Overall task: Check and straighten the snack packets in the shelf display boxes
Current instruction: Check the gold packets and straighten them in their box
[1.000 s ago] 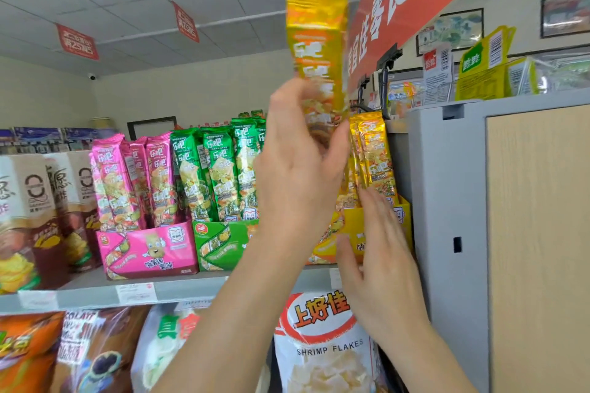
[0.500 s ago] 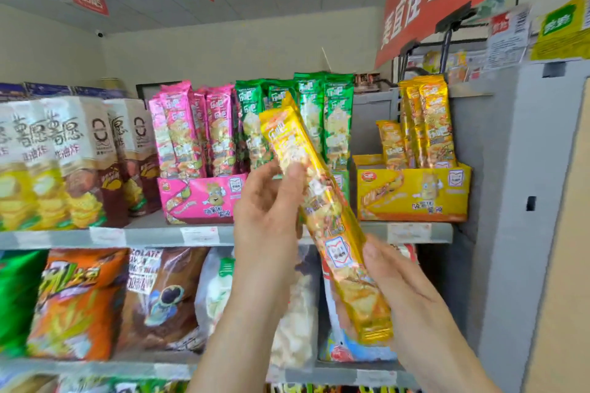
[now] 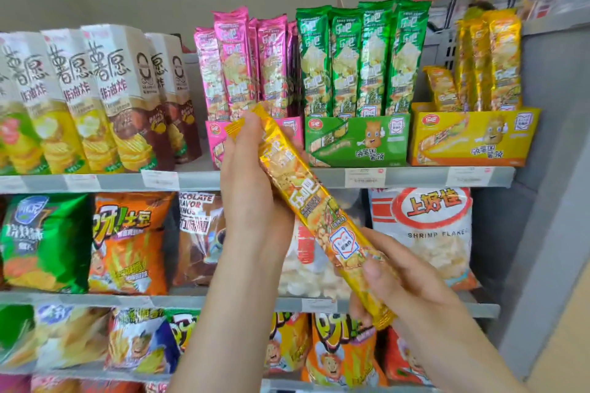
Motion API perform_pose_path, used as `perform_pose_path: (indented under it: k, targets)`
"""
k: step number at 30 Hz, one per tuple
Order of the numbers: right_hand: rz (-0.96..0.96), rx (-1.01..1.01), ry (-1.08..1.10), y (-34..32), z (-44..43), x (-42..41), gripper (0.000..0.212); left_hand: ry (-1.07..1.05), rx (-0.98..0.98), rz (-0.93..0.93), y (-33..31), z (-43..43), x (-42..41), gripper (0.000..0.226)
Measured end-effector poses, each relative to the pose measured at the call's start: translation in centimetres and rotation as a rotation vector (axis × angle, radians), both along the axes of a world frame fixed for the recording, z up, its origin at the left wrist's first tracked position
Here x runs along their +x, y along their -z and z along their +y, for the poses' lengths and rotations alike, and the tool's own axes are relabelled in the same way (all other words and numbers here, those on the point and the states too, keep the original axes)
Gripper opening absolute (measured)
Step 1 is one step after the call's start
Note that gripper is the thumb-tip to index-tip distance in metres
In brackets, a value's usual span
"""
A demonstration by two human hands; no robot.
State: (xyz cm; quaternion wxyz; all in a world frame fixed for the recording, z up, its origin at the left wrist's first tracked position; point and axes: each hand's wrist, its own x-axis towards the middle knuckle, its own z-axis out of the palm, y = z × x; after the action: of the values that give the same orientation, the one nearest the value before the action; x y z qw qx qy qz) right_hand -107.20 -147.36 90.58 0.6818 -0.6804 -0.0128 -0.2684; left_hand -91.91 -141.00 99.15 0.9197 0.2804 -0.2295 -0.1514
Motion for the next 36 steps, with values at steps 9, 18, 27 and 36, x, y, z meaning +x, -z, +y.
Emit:
perform_pose_path:
  k: [9,18,27,36]
  targets:
    - [-0.027,-0.013,0.285,0.5,1.1,0.6,0.033,-0.181,0.082,-0.152,1.8,2.2,1.9,0.019]
    - [-0.119,-0.051,0.456,1.4,3.8,2.9,0.028,-0.091,0.295,-0.224,4.6,1.8,0.4,0.054]
    - [-0.177,-0.148,0.588,1.4,3.6,4.3,0.031,-0.004,0.373,-0.391,7.3,2.8,-0.5,0.027]
    - [-0.124,-0.116,0.497,1.7,3.3,4.7,0.041,-0.156,0.209,-0.261,4.7,4.3,2.4,0.010]
